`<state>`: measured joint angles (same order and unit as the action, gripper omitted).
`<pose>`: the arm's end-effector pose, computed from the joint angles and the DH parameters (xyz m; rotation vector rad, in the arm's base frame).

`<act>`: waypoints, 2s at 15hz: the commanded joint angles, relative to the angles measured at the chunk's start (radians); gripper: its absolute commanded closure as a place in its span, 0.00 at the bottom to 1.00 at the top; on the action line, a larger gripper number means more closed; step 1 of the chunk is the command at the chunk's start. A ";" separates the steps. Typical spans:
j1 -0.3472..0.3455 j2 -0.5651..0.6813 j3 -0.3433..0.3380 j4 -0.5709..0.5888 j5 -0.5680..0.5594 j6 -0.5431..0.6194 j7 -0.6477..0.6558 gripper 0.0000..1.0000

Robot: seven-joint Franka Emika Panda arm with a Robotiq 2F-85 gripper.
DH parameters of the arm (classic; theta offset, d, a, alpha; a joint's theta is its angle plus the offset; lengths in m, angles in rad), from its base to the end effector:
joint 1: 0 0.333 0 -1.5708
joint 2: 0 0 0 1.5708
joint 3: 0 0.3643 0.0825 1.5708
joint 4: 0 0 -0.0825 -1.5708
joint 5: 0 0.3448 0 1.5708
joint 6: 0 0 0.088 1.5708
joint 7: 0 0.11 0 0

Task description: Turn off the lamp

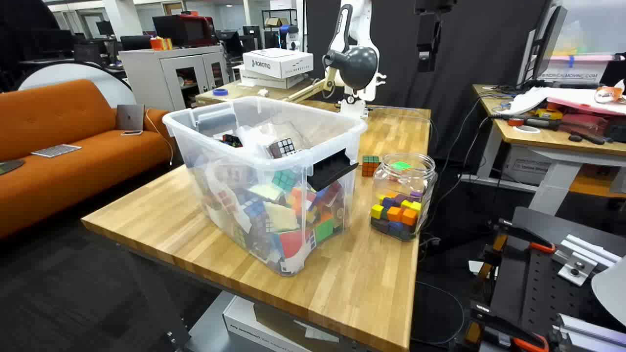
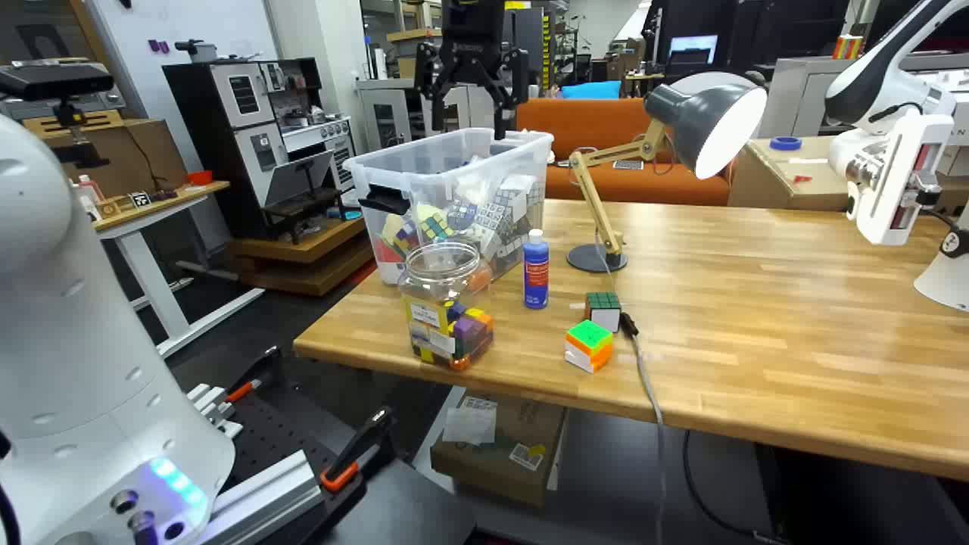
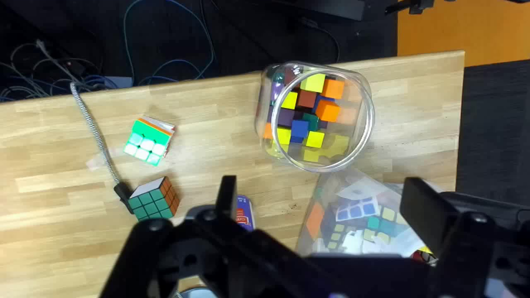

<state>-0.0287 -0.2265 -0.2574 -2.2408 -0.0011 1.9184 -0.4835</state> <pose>0.4045 -0.1270 0.5118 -3.0327 -0.3151 0.1141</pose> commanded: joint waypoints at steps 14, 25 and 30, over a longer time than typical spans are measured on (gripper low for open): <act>-0.026 0.001 0.024 0.001 0.006 -0.002 -0.005 0.00; -0.062 0.018 0.015 0.037 0.008 0.018 0.081 0.00; -0.106 0.068 0.004 0.094 -0.015 0.033 0.095 0.00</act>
<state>-0.1140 -0.2112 -0.2613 -2.1925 -0.0023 1.9441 -0.3893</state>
